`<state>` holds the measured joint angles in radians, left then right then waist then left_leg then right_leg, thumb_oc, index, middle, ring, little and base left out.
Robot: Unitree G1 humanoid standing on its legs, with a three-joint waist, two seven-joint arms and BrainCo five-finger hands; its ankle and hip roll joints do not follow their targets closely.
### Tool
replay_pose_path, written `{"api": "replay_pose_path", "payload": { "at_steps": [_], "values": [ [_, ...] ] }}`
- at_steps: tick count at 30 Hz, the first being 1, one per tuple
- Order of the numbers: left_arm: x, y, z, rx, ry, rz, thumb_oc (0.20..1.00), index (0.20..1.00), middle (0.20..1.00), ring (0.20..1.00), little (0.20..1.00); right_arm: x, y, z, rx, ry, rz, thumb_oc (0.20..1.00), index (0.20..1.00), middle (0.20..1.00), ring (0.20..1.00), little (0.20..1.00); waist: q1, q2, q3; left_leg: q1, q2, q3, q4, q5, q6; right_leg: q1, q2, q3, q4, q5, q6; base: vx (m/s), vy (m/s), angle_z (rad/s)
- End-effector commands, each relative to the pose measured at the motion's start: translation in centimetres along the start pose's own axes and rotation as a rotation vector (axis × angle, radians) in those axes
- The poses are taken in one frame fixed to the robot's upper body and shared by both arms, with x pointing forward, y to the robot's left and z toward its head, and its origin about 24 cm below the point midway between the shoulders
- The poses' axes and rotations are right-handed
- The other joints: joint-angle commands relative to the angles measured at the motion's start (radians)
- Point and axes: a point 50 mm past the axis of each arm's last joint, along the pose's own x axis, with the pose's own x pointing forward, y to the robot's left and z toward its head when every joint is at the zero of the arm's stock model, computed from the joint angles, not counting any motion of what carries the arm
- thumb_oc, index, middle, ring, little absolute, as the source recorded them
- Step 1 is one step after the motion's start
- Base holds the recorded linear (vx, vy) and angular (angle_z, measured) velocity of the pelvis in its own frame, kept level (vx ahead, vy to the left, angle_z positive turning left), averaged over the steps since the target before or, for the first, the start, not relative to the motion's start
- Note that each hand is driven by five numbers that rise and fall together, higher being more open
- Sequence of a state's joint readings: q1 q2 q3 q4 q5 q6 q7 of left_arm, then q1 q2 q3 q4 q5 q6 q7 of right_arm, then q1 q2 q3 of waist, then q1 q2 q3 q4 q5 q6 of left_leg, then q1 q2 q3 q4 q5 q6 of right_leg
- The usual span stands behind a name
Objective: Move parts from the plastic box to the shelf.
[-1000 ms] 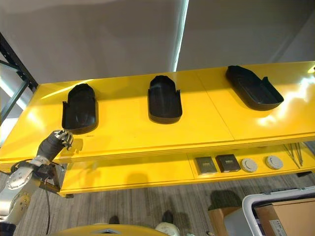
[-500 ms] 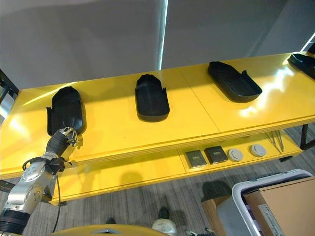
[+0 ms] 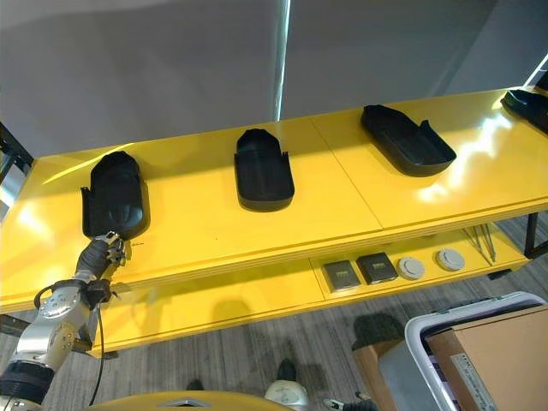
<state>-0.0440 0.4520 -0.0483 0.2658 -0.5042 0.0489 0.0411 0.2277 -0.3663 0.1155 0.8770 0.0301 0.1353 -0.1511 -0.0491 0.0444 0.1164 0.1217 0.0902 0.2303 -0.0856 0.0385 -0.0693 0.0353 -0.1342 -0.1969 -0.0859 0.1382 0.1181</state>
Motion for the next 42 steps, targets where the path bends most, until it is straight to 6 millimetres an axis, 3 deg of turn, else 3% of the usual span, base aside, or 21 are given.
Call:
{"api": "replay_pose_path", "payload": {
  "at_steps": [1,8,15,16,17,18,22,28,30,31,32,33,37,39,41,42],
  "values": [
    [1.8,0.7,2.8,0.045,-0.099,0.064,0.2,0.2,0.2,0.2,0.2,0.3,-0.5,1.9,-0.085,-0.056,-0.002,1.0,1.0,1.0,1.0,1.0,-0.02,-0.037,0.011,-0.037,0.021,-0.012,0.062,-0.005,0.012,0.026,-0.051,0.055,0.056,-0.052,0.061,0.04,0.012,-0.07],
    [3.1,0.7,2.8,0.046,-0.083,0.118,0.2,0.2,0.2,0.2,0.2,0.3,-0.6,2.0,-0.121,-0.059,0.006,1.0,1.0,1.0,1.0,1.0,-0.045,-0.042,0.009,-0.03,0.024,0.001,0.063,-0.008,0.013,0.02,-0.047,0.072,0.063,-0.055,0.062,0.03,0.008,-0.09],
    [3.2,0.5,4.1,0.041,-0.157,0.086,0.2,0.2,0.2,0.2,0.2,0.4,-0.7,2.0,-0.123,-0.063,0.006,1.0,1.0,1.0,1.0,1.0,-0.047,-0.047,0.018,-0.034,0.024,0.001,0.071,-0.014,0.015,0.017,-0.047,0.077,0.065,-0.058,0.06,0.0,-0.001,-0.03],
    [3.0,0.2,4.6,0.041,-0.192,0.063,0.733,0.733,0.733,0.733,0.733,0.3,-0.6,2.0,-0.122,-0.065,0.006,1.0,1.0,1.0,1.0,1.0,-0.045,-0.047,0.02,-0.035,0.023,-0.001,0.072,-0.015,0.016,0.017,-0.047,0.078,0.065,-0.058,0.059,0.0,0.0,0.0],
    [3.0,0.1,4.7,0.039,-0.204,0.055,1.0,1.0,1.0,1.0,1.0,0.3,-0.6,1.9,-0.12,-0.065,0.006,1.0,1.0,1.0,1.0,1.0,-0.043,-0.048,0.021,-0.035,0.023,-0.002,0.072,-0.016,0.016,0.018,-0.047,0.077,0.065,-0.058,0.059,0.0,0.0,0.0],
    [2.1,-0.8,6.0,0.011,-0.283,-0.017,1.0,1.0,1.0,1.0,1.0,0.3,-0.3,1.8,-0.103,-0.064,0.006,1.0,1.0,1.0,1.0,1.0,-0.029,-0.048,0.025,-0.037,0.02,-0.011,0.072,-0.017,0.017,0.022,-0.048,0.071,0.062,-0.057,0.057,0.0,0.0,0.0],
    [0.2,-1.8,7.1,-0.108,-0.358,-0.122,1.0,1.0,1.0,1.0,1.0,0.2,0.2,1.7,-0.069,-0.062,0.005,1.0,1.0,1.0,1.0,1.0,0.001,-0.048,0.029,-0.039,0.015,-0.03,0.072,-0.02,0.018,0.034,-0.051,0.054,0.055,-0.056,0.055,-0.02,-0.018,0.06],
    [-3.4,-2.3,5.4,-0.19,-0.317,-0.286,1.0,1.0,1.0,1.0,1.0,-0.1,1.2,1.7,-0.017,-0.063,0.009,1.0,1.0,1.0,1.0,1.0,0.063,-0.046,0.023,-0.045,0.007,-0.064,0.067,-0.017,0.015,0.055,-0.056,0.01,0.043,-0.051,0.054,-0.06,-0.044,0.13],
    [-4.1,-2.1,3.7,-0.253,-0.221,-0.316,1.0,1.0,1.0,1.0,1.0,-0.1,1.3,2.1,0.0,-0.066,0.005,1.0,1.0,1.0,1.0,1.0,0.082,-0.044,0.021,-0.046,0.005,-0.072,0.063,-0.012,0.013,0.06,-0.058,-0.004,0.037,-0.048,0.054,-0.08,-0.04,0.34],
    [-4.6,-2.0,2.3,-0.277,-0.152,-0.316,1.0,1.0,1.0,1.0,1.0,-0.1,1.3,2.2,0.008,-0.066,0.002,1.0,1.0,1.0,1.0,1.0,0.095,-0.043,0.017,-0.047,0.004,-0.077,0.059,-0.009,0.013,0.065,-0.058,-0.014,0.032,-0.046,0.057,-0.11,-0.049,0.27],
    [-5.5,-1.7,-0.4,-0.283,-0.019,-0.329,1.0,1.0,1.0,1.0,1.0,0.0,1.1,2.3,0.021,-0.063,-0.002,1.0,1.0,1.0,1.0,1.0,0.112,-0.041,0.014,-0.049,0.004,-0.087,0.055,-0.002,0.009,0.067,-0.058,-0.027,0.033,-0.044,0.057,-0.1,-0.045,0.22],
    [-5.6,-1.5,-0.9,-0.283,-0.006,-0.325,1.0,1.0,1.0,1.0,1.0,0.0,1.0,2.3,0.02,-0.063,-0.002,1.0,1.0,1.0,1.0,1.0,0.115,-0.041,0.014,-0.049,0.004,-0.088,0.054,-0.001,0.008,0.067,-0.058,-0.029,0.032,-0.044,0.057,-0.09,-0.028,0.14],
    [-7.6,0.7,-5.1,-0.313,0.117,-0.206,1.0,1.0,1.0,1.0,1.0,0.2,0.5,2.2,0.008,-0.053,-0.004,1.0,1.0,1.0,1.0,1.0,0.142,-0.038,0.012,-0.051,0.004,-0.102,0.045,0.008,0.006,0.071,-0.059,-0.051,0.029,-0.042,0.058,-0.05,-0.008,0.17],
    [-7.9,1.0,-5.9,-0.325,0.151,-0.185,1.0,1.0,1.0,1.0,1.0,0.2,0.4,2.1,0.004,-0.052,-0.003,1.0,1.0,1.0,1.0,1.0,0.146,-0.039,0.012,-0.051,0.004,-0.104,0.043,0.01,0.005,0.072,-0.058,-0.054,0.028,-0.042,0.057,-0.03,-0.015,0.01],
    [-9.5,2.4,-9.2,-0.297,0.274,-0.072,1.0,1.0,1.0,1.0,1.0,0.3,0.4,1.8,-0.005,-0.043,0.002,1.0,1.0,1.0,1.0,1.0,0.16,-0.042,0.012,-0.054,0.006,-0.114,0.039,0.015,0.003,0.073,-0.056,-0.062,0.026,-0.041,0.057,-0.05,-0.023,0.08],
    [-9.8,2.6,-9.9,-0.311,0.306,-0.028,1.0,1.0,1.0,1.0,1.0,0.3,0.4,1.7,-0.003,-0.041,0.003,1.0,1.0,1.0,1.0,1.0,0.163,-0.042,0.012,-0.055,0.006,-0.116,0.038,0.017,0.003,0.074,-0.055,-0.065,0.025,-0.041,0.056,-0.03,-0.022,0.16]
  ]
}}
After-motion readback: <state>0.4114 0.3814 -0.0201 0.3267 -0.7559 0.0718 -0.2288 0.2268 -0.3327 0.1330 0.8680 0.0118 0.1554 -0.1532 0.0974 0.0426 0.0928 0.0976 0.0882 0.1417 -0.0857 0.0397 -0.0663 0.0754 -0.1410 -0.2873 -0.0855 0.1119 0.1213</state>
